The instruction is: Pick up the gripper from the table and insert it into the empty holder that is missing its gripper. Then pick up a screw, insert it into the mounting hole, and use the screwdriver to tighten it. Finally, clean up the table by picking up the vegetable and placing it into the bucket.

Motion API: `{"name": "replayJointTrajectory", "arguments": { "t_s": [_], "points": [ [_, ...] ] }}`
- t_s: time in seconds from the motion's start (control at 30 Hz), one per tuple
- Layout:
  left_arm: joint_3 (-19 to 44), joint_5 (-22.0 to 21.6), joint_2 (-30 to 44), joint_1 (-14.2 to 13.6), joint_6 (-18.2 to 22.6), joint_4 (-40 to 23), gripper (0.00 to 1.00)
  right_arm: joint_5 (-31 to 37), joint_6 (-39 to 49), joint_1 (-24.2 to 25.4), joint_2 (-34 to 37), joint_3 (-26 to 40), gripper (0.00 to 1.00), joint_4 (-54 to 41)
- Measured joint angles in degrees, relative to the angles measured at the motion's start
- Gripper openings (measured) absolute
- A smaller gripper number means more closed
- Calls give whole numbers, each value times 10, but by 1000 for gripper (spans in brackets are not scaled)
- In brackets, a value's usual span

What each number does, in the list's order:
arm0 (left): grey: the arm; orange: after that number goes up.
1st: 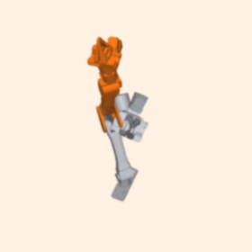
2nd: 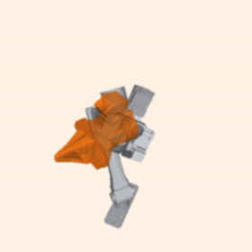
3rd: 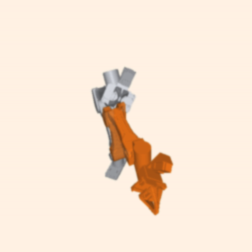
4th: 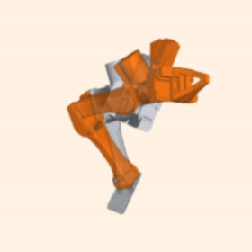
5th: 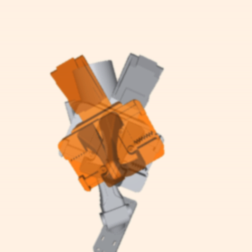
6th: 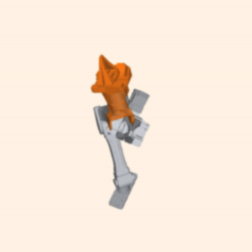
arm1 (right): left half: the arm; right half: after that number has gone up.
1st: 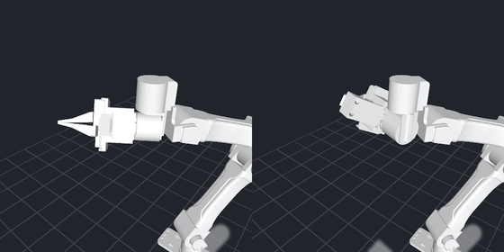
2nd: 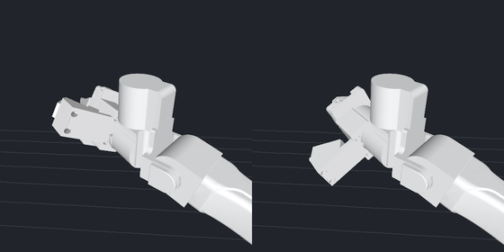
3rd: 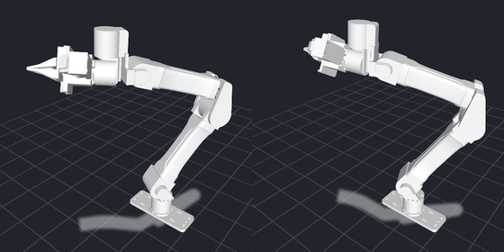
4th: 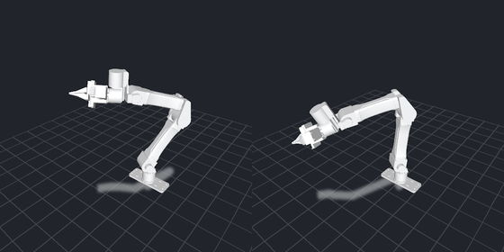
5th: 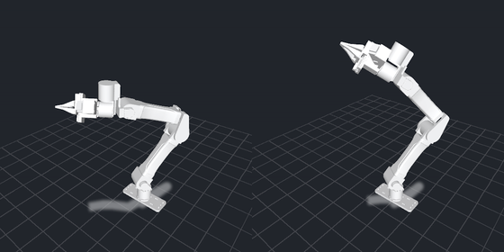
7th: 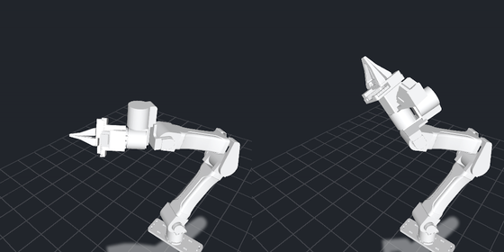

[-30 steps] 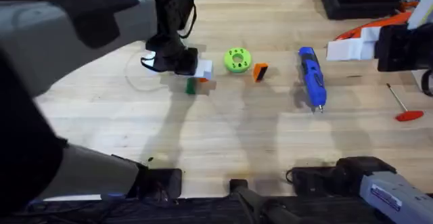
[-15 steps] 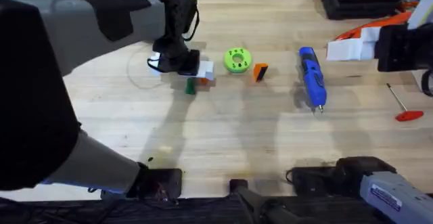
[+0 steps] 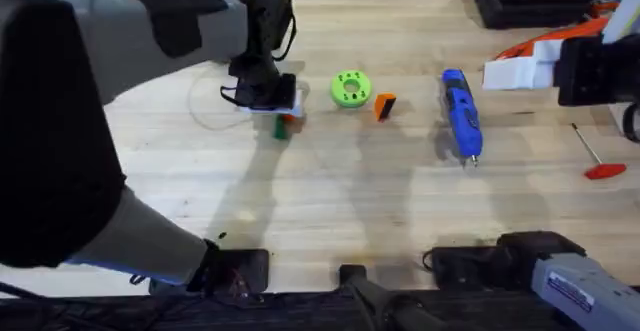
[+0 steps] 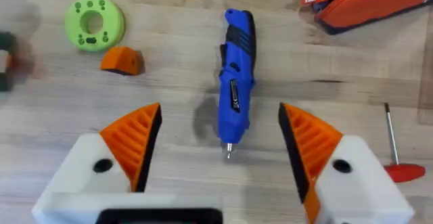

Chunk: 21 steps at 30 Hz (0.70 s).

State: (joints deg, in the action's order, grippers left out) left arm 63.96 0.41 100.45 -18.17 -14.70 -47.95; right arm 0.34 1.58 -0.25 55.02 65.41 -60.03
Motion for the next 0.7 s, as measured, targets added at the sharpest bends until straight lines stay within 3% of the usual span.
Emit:
{"name": "replayJointTrajectory", "arguments": {
  "t_s": [0.07,0.1,0.53,0.7],
  "points": [
    [1,0,0,0,0,0,66,0,0,0,0,0,992,0],
    [1,0,0,0,1,0,18,0,0,0,0,0,992,0],
    [7,-5,-4,0,1,-27,16,0,0,0,0,0,992,0],
    [34,-7,-60,0,1,-72,16,0,0,0,0,0,992,-1]
  ]
}}
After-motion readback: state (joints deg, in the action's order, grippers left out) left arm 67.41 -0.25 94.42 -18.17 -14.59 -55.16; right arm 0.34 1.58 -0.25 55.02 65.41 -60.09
